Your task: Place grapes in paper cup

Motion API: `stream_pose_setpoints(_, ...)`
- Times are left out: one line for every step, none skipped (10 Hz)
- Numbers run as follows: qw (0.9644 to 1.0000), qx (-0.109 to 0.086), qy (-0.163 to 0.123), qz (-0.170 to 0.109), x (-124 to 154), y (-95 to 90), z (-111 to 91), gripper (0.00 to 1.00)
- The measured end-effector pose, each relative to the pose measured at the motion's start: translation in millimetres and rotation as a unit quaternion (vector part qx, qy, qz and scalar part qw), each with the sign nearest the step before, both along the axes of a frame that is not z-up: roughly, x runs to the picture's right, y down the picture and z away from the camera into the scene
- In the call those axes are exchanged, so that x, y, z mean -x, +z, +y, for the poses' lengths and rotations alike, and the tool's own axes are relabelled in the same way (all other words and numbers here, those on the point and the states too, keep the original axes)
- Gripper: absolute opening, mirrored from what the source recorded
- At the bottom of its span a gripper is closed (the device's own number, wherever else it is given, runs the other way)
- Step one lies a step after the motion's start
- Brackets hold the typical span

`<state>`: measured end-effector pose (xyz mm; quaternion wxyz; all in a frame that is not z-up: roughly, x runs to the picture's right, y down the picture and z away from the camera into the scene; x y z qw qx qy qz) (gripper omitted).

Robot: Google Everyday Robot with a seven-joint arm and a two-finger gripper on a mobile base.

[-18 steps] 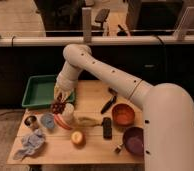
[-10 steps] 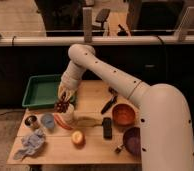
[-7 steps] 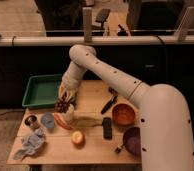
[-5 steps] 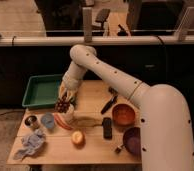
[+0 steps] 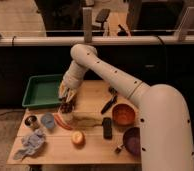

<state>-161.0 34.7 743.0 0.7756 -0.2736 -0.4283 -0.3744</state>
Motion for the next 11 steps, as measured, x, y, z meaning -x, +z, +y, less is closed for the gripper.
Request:
stream_pose_setpoints(1.0000, 0.000, 0.001, 0.000, -1.3, -0.1, 0.1, 0.75)
stream_pose_setpoints(1.0000, 0.001, 0.002, 0.000, -2.8, 0.6, 1.1, 0.75)
stream_pose_setpoints(1.0000, 0.000, 0.003, 0.000, -3.6, 0.3, 1.2, 0.75)
stream_pose_setpoints(1.0000, 0.001, 0.003, -0.001, -4.1, 0.4, 1.5, 0.75)
stream_pose_setpoints(1.0000, 0.001, 0.003, -0.001, -4.4, 0.2, 1.5, 0.75)
stream_pose_setpoints(1.0000, 0.001, 0.003, -0.002, -4.4, 0.1, 1.6, 0.75)
stream_pose_setpoints(1.0000, 0.001, 0.002, -0.002, -4.5, -0.1, 1.5, 0.75)
stream_pose_setpoints(1.0000, 0.001, 0.002, -0.002, -4.2, 0.5, 1.7, 0.75)
stream_pose_setpoints(1.0000, 0.001, 0.002, -0.003, -4.2, 0.3, 0.8, 0.75)
stream_pose_setpoints(1.0000, 0.001, 0.002, -0.005, -3.7, 0.6, 0.0, 0.75)
stream_pose_setpoints(1.0000, 0.002, 0.001, -0.005, -4.4, 0.6, 0.1, 0.75)
